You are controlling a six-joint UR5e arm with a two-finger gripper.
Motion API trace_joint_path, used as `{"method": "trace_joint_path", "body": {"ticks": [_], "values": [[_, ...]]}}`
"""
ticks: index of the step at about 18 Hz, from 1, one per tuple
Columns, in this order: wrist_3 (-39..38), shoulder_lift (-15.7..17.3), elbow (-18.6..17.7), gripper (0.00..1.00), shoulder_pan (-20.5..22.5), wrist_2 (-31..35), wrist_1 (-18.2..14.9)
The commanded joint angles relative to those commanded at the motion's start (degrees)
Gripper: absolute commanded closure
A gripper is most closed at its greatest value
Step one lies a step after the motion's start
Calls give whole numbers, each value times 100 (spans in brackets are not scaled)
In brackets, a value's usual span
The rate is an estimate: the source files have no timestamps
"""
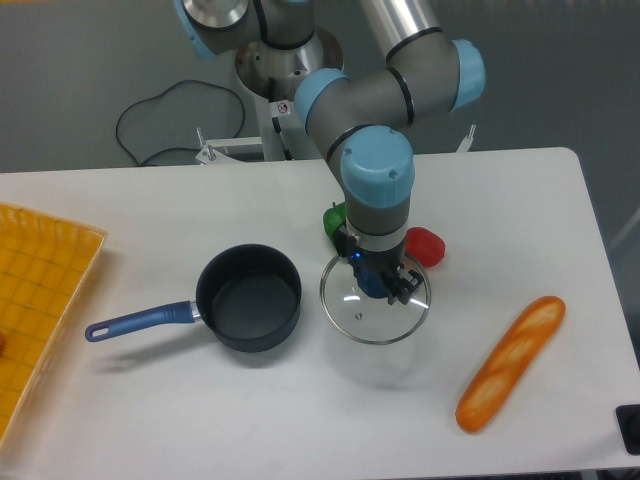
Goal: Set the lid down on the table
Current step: 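Carry the held glass lid by its blue knob down toward the table, then lower the glass lid flat onto the table and hold it there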
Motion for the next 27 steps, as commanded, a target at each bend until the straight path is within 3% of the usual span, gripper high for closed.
{"method": "trace_joint_path", "body": {"ticks": [8,13,27], "values": [[-18,-413,290,51,0,-18,62],[-53,-703,396,51,0,-18,273],[-220,-1143,625,51,-44,-26,360]]}}
